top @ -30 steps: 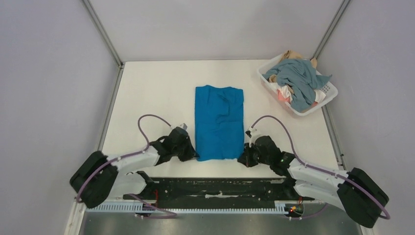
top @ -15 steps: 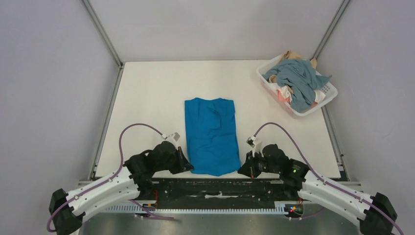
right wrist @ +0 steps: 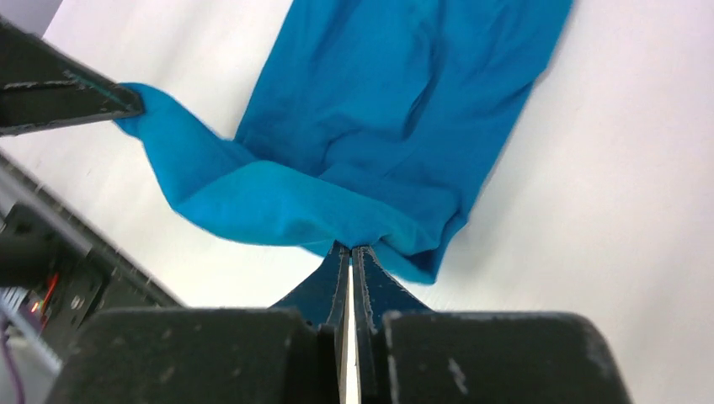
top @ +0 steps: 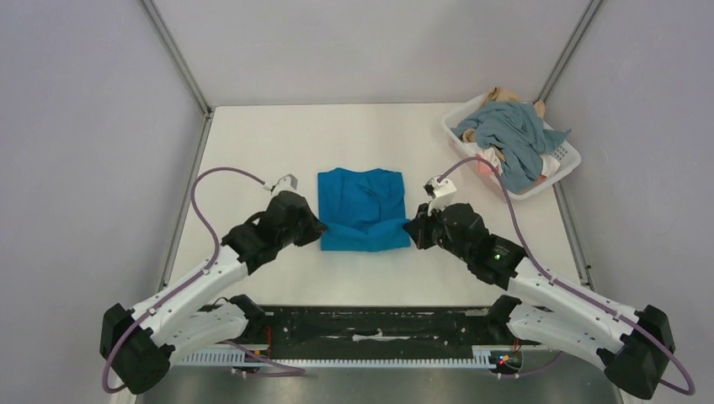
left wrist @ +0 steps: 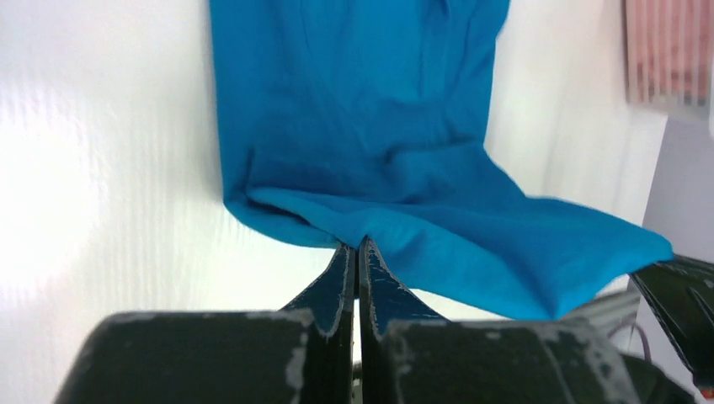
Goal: Fold and stack the t-shirts
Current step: Fold the long partially folded tshirt into a neat square, then smooth out wrinkles on the folded tshirt
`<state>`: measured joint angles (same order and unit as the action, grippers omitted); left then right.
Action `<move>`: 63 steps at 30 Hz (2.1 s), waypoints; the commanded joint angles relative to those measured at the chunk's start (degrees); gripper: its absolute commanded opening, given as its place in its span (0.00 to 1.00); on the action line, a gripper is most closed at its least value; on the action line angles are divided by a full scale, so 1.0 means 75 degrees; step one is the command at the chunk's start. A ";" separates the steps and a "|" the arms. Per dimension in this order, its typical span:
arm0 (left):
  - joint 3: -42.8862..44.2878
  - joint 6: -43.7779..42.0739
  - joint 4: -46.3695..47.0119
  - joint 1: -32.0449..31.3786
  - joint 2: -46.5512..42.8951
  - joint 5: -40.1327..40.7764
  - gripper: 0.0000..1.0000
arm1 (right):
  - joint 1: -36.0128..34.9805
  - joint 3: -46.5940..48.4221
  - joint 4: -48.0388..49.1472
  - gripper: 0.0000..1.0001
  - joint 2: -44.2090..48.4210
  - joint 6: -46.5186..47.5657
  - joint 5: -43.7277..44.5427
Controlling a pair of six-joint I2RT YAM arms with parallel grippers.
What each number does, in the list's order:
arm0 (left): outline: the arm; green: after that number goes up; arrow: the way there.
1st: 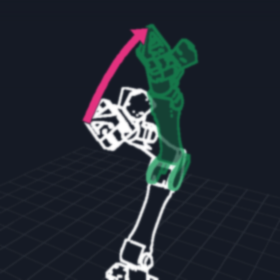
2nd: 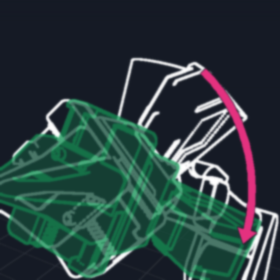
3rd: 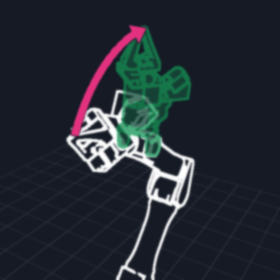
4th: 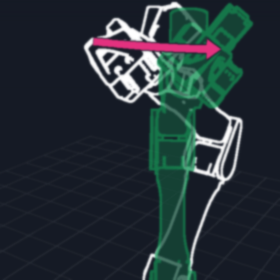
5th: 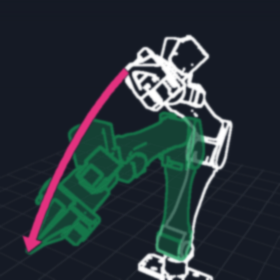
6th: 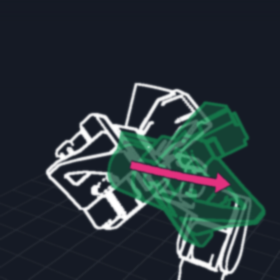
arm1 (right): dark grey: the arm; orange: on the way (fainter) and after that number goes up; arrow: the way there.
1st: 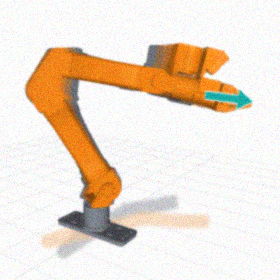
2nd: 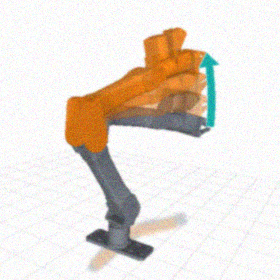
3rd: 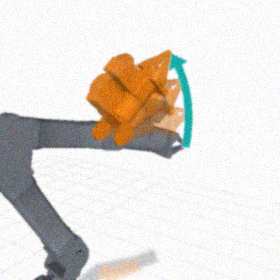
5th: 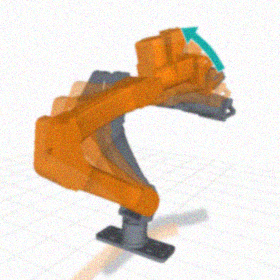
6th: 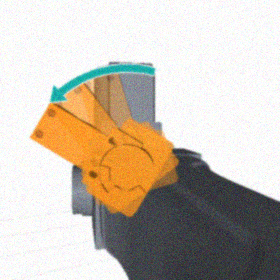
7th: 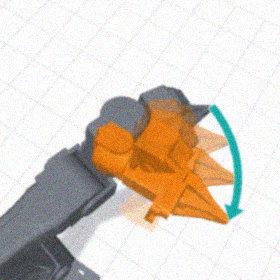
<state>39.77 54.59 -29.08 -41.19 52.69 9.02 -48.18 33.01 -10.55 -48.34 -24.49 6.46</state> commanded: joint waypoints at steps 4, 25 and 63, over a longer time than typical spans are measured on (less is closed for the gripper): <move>0.1153 -0.1286 0.0941 0.1347 0.1289 -0.0141 0.02 | 0.1366 0.0971 0.1027 0.00 -0.1040 0.0721 -0.0245; 0.3512 -0.1991 0.1642 0.3080 0.5290 -0.1032 0.02 | 0.2729 0.2813 0.2481 0.00 -0.4644 0.1182 -0.0549; 0.7530 -0.2073 0.1010 0.3408 0.9764 -0.3017 0.84 | 0.3070 0.3148 0.4724 0.98 -0.7147 0.0971 -0.4246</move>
<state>90.59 41.76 -18.52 -16.14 122.63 -18.28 -25.28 53.32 21.39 -99.57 -17.54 -22.46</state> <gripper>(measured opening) 0.841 0.979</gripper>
